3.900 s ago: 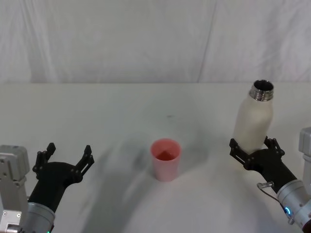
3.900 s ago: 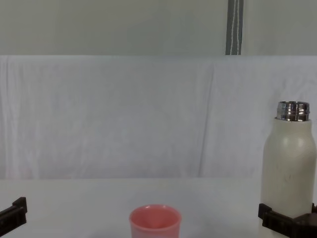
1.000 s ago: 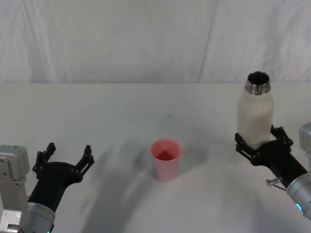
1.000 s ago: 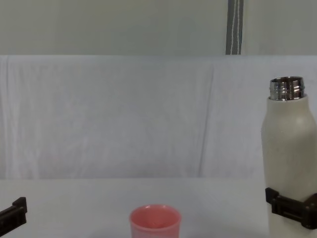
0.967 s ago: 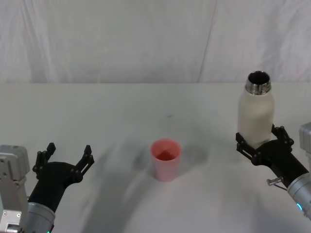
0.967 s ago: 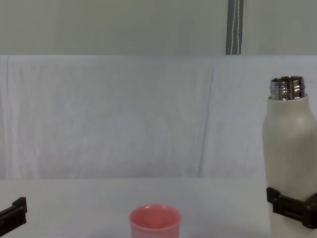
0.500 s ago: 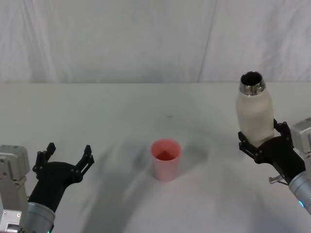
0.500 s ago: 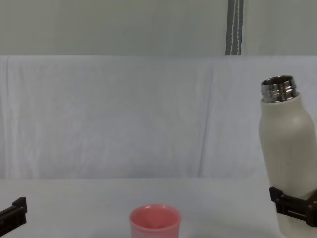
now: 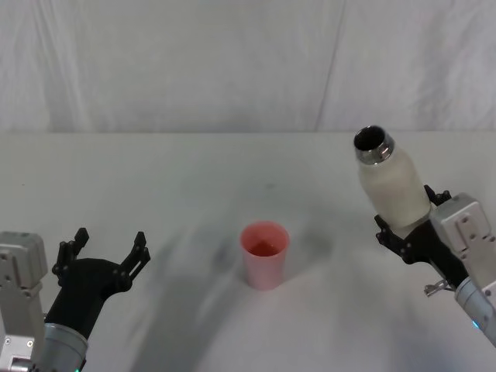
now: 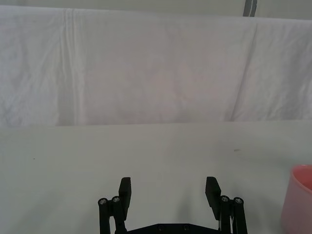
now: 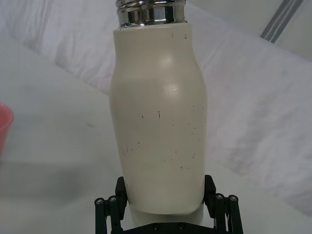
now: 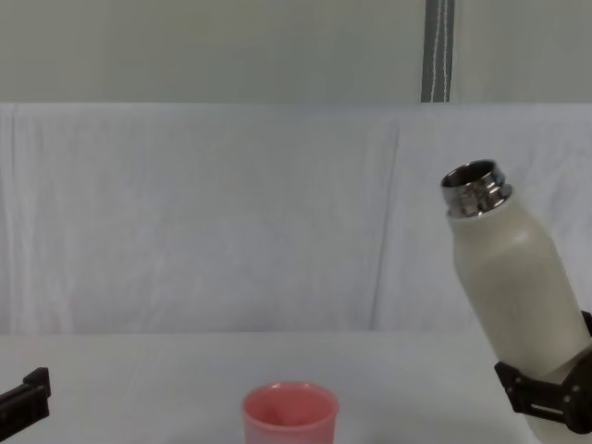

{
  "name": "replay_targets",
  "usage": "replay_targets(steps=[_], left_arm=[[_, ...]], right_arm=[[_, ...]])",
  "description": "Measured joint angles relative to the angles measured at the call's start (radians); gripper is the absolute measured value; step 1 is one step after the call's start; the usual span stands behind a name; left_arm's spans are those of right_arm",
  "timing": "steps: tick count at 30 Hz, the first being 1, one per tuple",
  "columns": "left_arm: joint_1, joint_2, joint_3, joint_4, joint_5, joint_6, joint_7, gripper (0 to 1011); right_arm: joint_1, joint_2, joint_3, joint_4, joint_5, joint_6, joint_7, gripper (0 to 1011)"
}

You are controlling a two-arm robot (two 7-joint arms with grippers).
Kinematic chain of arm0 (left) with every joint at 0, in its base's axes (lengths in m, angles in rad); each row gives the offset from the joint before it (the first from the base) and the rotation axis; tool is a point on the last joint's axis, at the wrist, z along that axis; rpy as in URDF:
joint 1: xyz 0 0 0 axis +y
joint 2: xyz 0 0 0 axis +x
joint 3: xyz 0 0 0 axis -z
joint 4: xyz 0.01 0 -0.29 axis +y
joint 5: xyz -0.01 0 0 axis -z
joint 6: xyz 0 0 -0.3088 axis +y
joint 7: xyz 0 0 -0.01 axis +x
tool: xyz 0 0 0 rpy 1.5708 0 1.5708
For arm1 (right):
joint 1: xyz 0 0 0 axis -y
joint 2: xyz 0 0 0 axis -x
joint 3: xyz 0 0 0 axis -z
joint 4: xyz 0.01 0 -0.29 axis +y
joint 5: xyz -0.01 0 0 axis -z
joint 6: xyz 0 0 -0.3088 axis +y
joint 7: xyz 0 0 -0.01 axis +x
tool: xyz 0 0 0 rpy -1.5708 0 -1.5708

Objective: Grasp the thermos with one hand and pour water into the cup lid.

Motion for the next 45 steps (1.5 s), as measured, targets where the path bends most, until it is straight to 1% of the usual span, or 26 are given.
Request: replay_targets(steps=[1,2,4,6,7,8,10,13,14,20,23,25,26,30,33,36,41,45], left_arm=[[0.000,0.000,0.000,0.000,0.000,0.000,0.000,1001],[0.000,0.000,0.000,0.000,0.000,0.000,0.000,1001],[0.000,0.000,0.000,0.000,0.000,0.000,0.000,1001],[0.000,0.000,0.000,0.000,0.000,0.000,0.000,1001],[0.000,0.000,0.000,0.000,0.000,0.000,0.000,1001],[0.000,0.000,0.000,0.000,0.000,0.000,0.000,1001],[0.000,0.000,0.000,0.000,0.000,0.000,0.000,1001],[0.000,0.000,0.000,0.000,0.000,0.000,0.000,1001],[0.000,0.000,0.000,0.000,0.000,0.000,0.000,1001],[0.000,0.000,0.000,0.000,0.000,0.000,0.000,1001],[0.000,0.000,0.000,0.000,0.000,0.000,0.000,1001],[0.000,0.000,0.000,0.000,0.000,0.000,0.000,1001],[0.000,0.000,0.000,0.000,0.000,0.000,0.000,1001],[0.000,0.000,0.000,0.000,0.000,0.000,0.000,1001],[0.000,0.000,0.000,0.000,0.000,0.000,0.000,1001],[0.000,0.000,0.000,0.000,0.000,0.000,0.000,1001],[0.000,0.000,0.000,0.000,0.000,0.000,0.000,1001],[0.000,0.000,0.000,0.000,0.000,0.000,0.000,1001]], right_arm=[[0.001,0.002,-0.004,-0.001,-0.021,0.003,-0.004,951],[0.001,0.002,-0.004,-0.001,-0.021,0.003,-0.004,951],[0.004,0.005,-0.013,-0.004,-0.063,0.008,-0.010,951],[0.004,0.006,-0.017,-0.004,-0.078,0.009,-0.013,951],[0.005,0.007,-0.022,-0.004,-0.099,0.010,-0.017,951],[0.005,0.007,-0.022,-0.004,-0.099,0.010,-0.017,951],[0.007,0.008,-0.030,-0.005,-0.138,0.013,-0.027,951],[0.008,0.009,-0.036,-0.005,-0.165,0.015,-0.034,951],[0.009,0.009,-0.040,-0.005,-0.185,0.016,-0.039,951],[0.010,0.010,-0.056,-0.005,-0.252,0.021,-0.058,951],[0.012,0.012,-0.068,0.000,-0.297,0.022,-0.069,951],[0.013,0.012,-0.072,0.003,-0.310,0.023,-0.073,951],[0.015,0.013,-0.076,0.006,-0.328,0.024,-0.076,951],[0.017,0.015,-0.085,0.012,-0.359,0.025,-0.083,951],[0.019,0.020,-0.095,0.018,-0.394,0.028,-0.088,951],[0.020,0.022,-0.098,0.021,-0.409,0.029,-0.090,951],[0.024,0.029,-0.107,0.023,-0.450,0.036,-0.098,951],[0.026,0.034,-0.110,0.023,-0.467,0.037,-0.100,951]])
